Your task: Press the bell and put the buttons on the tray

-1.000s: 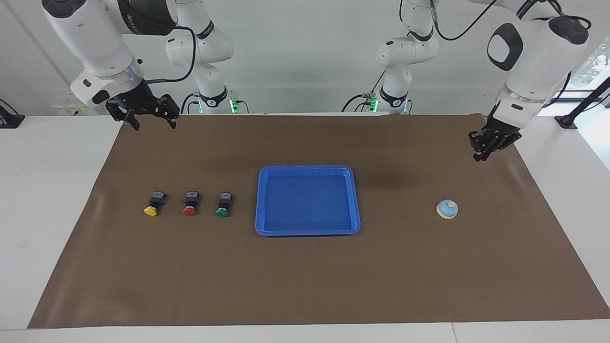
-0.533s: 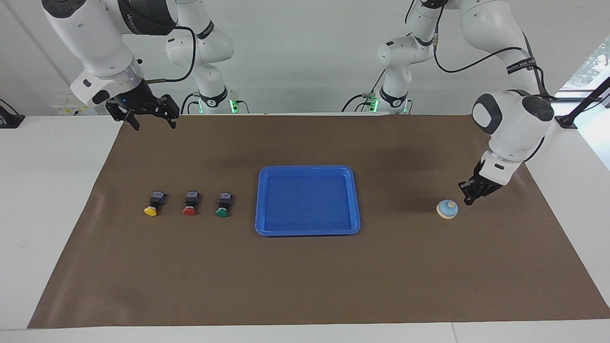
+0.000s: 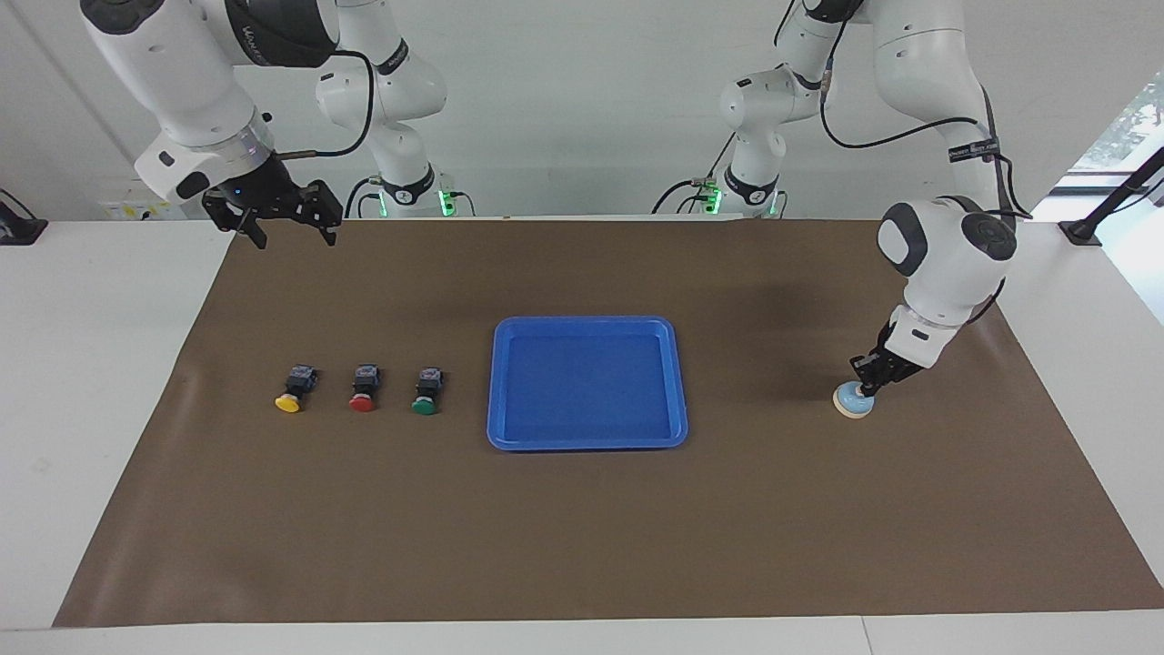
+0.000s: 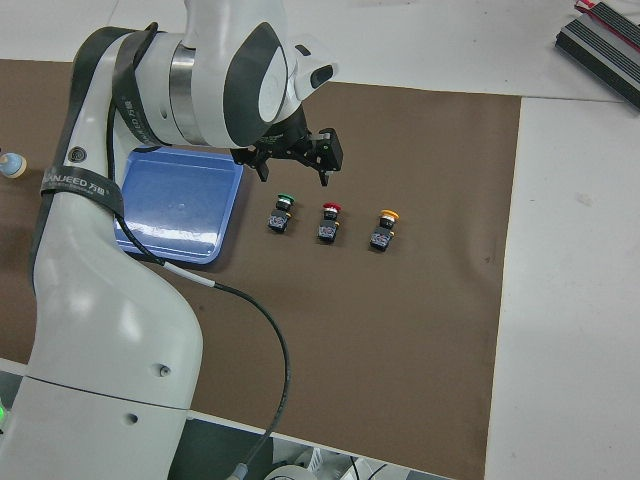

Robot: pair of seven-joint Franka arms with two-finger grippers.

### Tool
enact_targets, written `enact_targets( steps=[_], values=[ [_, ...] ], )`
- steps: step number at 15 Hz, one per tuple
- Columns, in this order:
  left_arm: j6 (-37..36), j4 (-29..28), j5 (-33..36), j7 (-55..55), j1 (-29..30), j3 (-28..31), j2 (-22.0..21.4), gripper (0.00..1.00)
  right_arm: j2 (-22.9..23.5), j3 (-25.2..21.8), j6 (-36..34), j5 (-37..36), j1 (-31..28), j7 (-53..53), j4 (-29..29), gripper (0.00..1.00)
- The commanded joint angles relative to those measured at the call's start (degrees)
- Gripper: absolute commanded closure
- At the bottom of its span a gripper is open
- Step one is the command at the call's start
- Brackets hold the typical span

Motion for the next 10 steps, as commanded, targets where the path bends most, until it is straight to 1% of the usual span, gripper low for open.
enact_targets(
  steps=[1, 2, 3, 5, 6, 7, 8, 9, 10],
  values=[
    [3.49, -1.98, 0.64, -0.28, -0.16, 0.08, 1.75, 1.0, -0.1, 0.52, -0.79, 0.09, -0.81, 0.37, 0.36, 0.0],
    [2.89, -1.11, 0.73, 0.07, 0.27, 0.17, 2.01, 1.0, -0.1, 0.52, -0.79, 0.09, -0.81, 0.45, 0.36, 0.0],
    [1.66, 1.25, 0.64, 0.24, 0.63, 0.17, 1.93, 1.0, -0.19, 0.52, -0.79, 0.09, -0.81, 0.37, 0.36, 0.0],
    [-9.63, 9.14, 0.64, 0.24, 0.63, 0.25, 0.96, 1.0, -0.1, 0.52, -0.79, 0.09, -0.81, 0.37, 0.36, 0.0],
    [-17.17, 14.14, 0.64, 0.16, 0.37, 0.25, 0.09, 0.78, -0.1, 0.61, -0.79, 0.09, -0.81, 0.37, 0.36, 0.0],
    [-23.08, 18.37, 0.64, 0.16, 0.1, 0.25, -0.79, 0.53, -0.1, 0.52, -0.79, 0.09, -0.81, 0.37, 0.36, 0.0],
    [-27.83, 20.76, 0.64, -0.1, -0.07, 0.17, -2.19, 0.3, -0.1, 0.61, -0.79, 0.09, -0.81, 0.37, 0.36, 0.0],
    [-30.84, 20.79, 0.64, -0.28, -0.25, 0.17, -4.9, 0.0, -0.1, 0.52, -0.79, 0.09, -0.81, 0.37, 0.36, 0.0],
    [-37.74, 20.7, 0.64, -0.37, -0.42, 0.17, -10.85, 0.0, -0.19, 0.61, -0.79, 0.09, -0.81, 0.37, 0.36, 0.0]
  ],
)
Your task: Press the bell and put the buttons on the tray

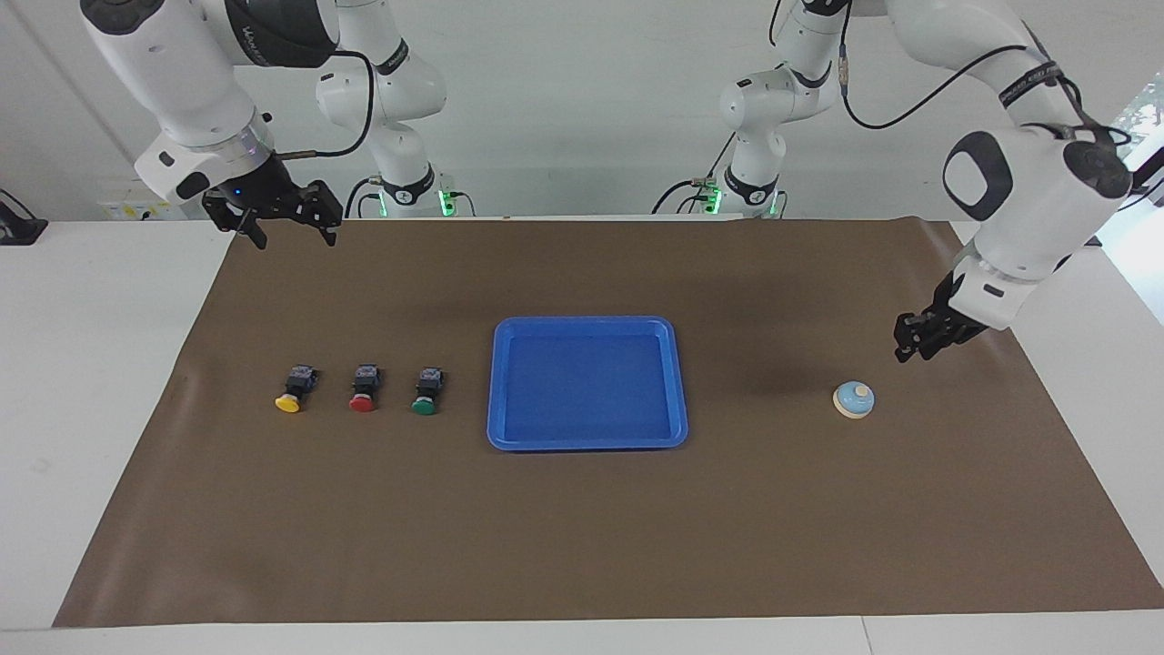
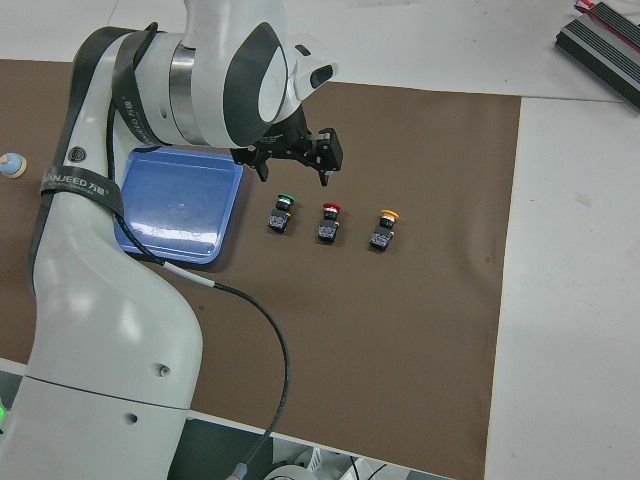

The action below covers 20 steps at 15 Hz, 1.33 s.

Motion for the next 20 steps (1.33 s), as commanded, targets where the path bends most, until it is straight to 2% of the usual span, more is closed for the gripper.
enact_targets(
  steps=[1, 4, 7, 9, 10, 13, 17, 20],
  values=[
    [-9.29, -0.79, 0.64, -0.46, -0.62, 0.27, -7.98, 0.0, -0.19, 0.52, -0.79, 0.09, -0.81, 0.45, 0.36, 0.0],
    [-14.58, -1.05, 0.64, -0.37, -0.62, 0.09, -10.37, 0.0, -0.19, 0.61, -0.79, 0.09, -0.81, 0.45, 0.36, 0.0],
    [-15.99, -0.71, 0.99, -0.37, -0.79, -0.08, -10.03, 0.0, -0.1, 0.61, -0.79, 0.09, -0.81, 0.45, 0.36, 0.0],
    [-18.18, 0.26, 4.14, -0.19, -2.02, -0.08, -9.85, 0.0, -0.19, 0.52, -1.05, 0.09, -0.81, 0.45, 0.27, 0.0],
    [-19.32, 0.09, 4.76, -0.37, -4.81, 0.53, -10.11, 0.0, -0.19, 0.52, -1.58, 0.09, -0.98, 0.37, 0.27, 0.0],
    [-20.13, 0.09, 4.6, -0.46, -15.61, 10.96, -10.38, 0.0, -0.19, 0.52, -1.58, 0.0, -0.81, 0.37, 0.27, 0.0],
    [-18.9, 0.61, 3.98, -0.28, -15.91, 11.69, -10.29, 0.0, -0.28, 0.35, -1.67, 0.09, -0.98, 0.54, 0.27, 0.0],
    [-18.63, 1.4, 2.84, -0.37, -15.56, 11.61, -9.5, 0.0, -0.98, 0.43, -0.01, 0.08, -3.61, -3.65, -1.39, 0.0]
  ],
)
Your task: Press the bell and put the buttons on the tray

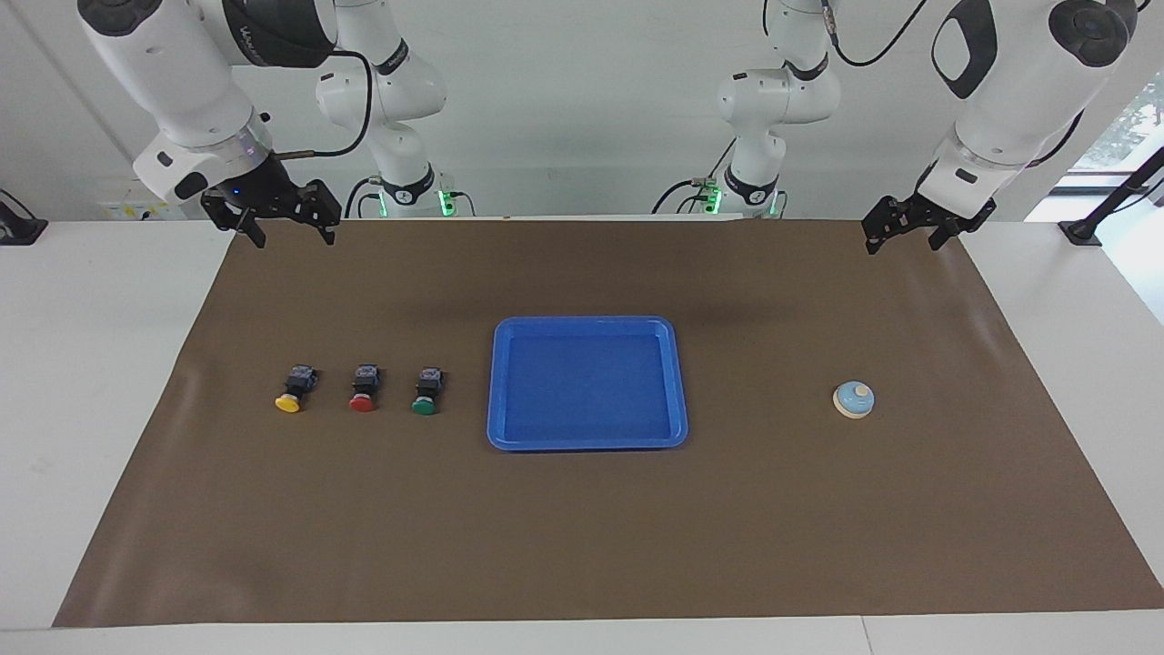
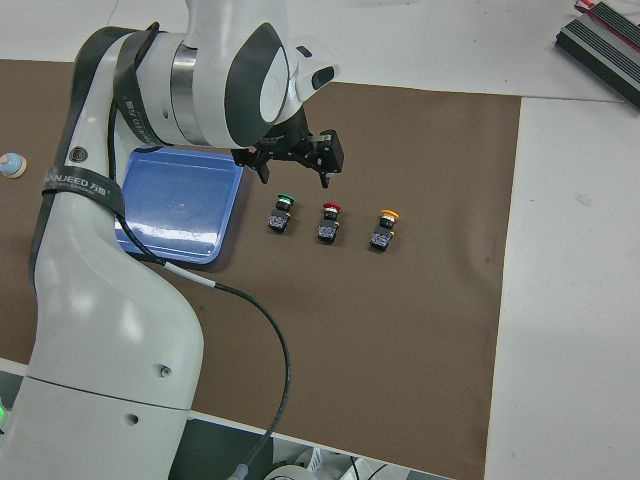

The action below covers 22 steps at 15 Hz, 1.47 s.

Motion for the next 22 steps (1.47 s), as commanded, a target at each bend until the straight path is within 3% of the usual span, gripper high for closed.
enact_targets(
  steps=[1, 6, 12, 18, 22],
  values=[
    [-0.61, 1.47, -0.76, -0.28, -0.25, 0.9, 0.59, 0.0, -1.24, 0.43, 3.03, 0.09, -3.06, -4.83, -2.77, 0.0],
    [-0.53, 0.6, -0.68, 0.07, 1.33, -1.3, 0.24, 0.0, -2.92, 0.52, 17.63, 0.09, -6.04, -5.72, -13.84, 0.0],
    [-0.44, 0.6, -0.68, -0.28, 1.25, -1.12, -0.37, 0.0, 4.11, 0.52, 27.47, 0.17, -8.68, -8.71, -17.01, 0.0],
    [-0.44, 0.68, -0.68, -0.28, 1.33, -1.12, -0.37, 0.0, 7.99, 0.52, 40.48, 0.26, -9.74, -8.63, -23.43, 0.0],
    [-0.44, 0.59, -0.68, -0.36, 1.25, -1.12, -0.37, 0.0, 10.0, 0.61, 45.32, 0.35, -9.74, -8.71, -25.19, 0.0]
  ],
)
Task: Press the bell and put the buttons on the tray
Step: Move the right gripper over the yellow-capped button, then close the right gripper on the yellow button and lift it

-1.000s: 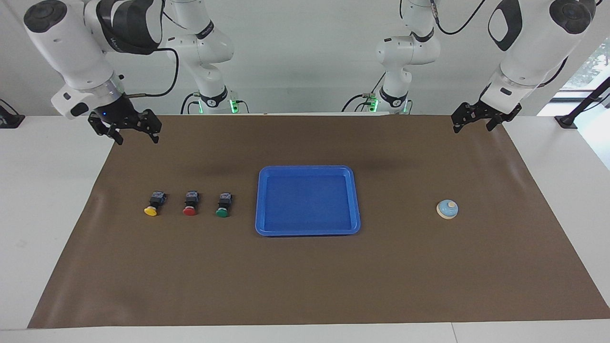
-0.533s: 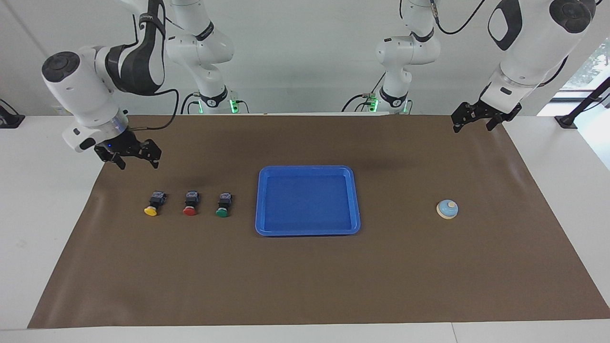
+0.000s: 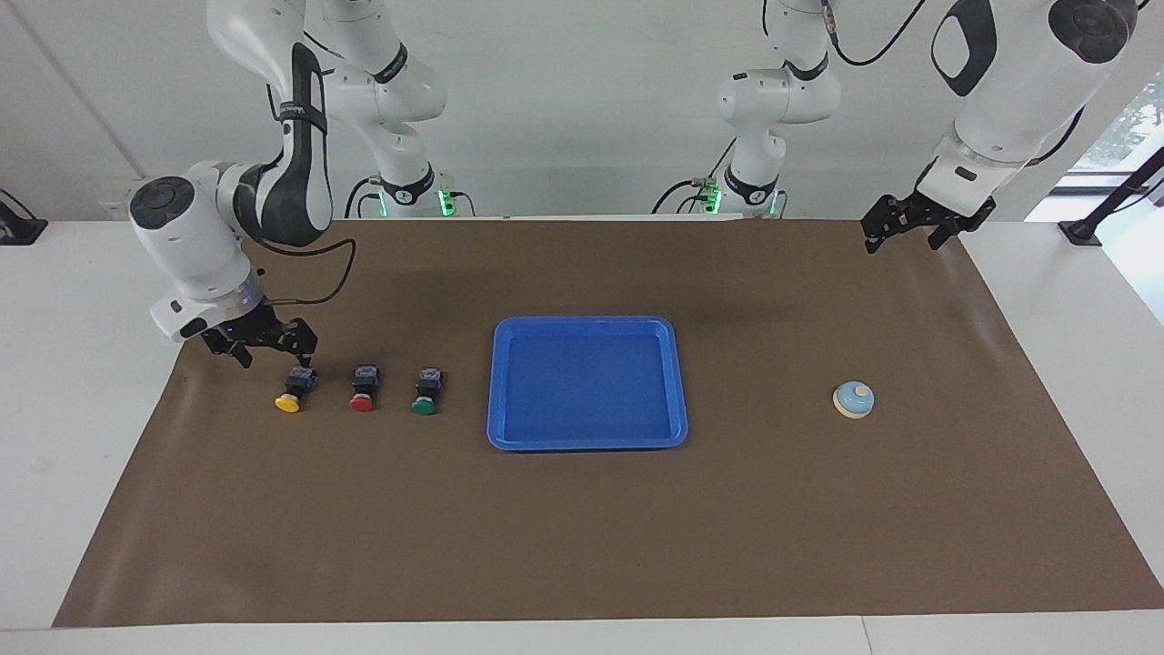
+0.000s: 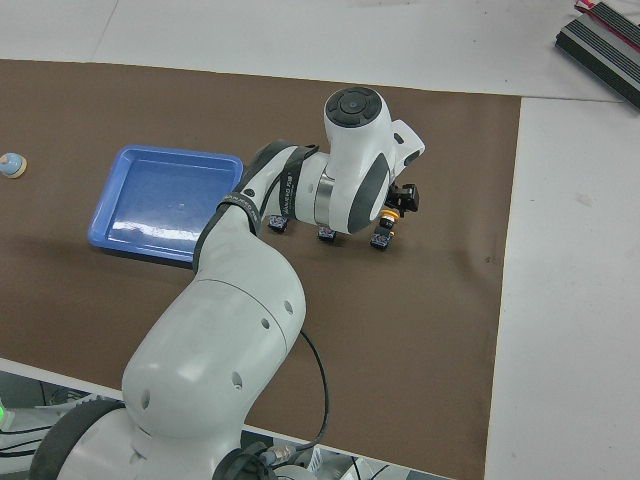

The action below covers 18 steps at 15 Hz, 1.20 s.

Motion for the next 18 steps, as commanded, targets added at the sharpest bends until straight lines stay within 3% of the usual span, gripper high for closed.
enact_targets(
  steps=[1, 5, 18],
  values=[
    [-0.45, 0.43, -0.51, -0.28, 0.95, -0.61, -0.31, 0.0, 1.2, 0.63, 2.45, 0.35, -0.9, -1.53, -1.62, 0.0],
    [-0.45, 0.43, -0.51, -0.36, 0.95, -0.61, -0.31, 0.0, 2.53, 0.63, 5.52, 0.35, -0.91, -1.89, -3.81, 0.0],
    [-0.45, 0.43, -0.51, -0.36, 0.95, -0.61, -0.31, 0.0, 5.69, 0.63, 6.23, 1.58, -1.69, -4.26, -4.17, 0.0]
  ],
)
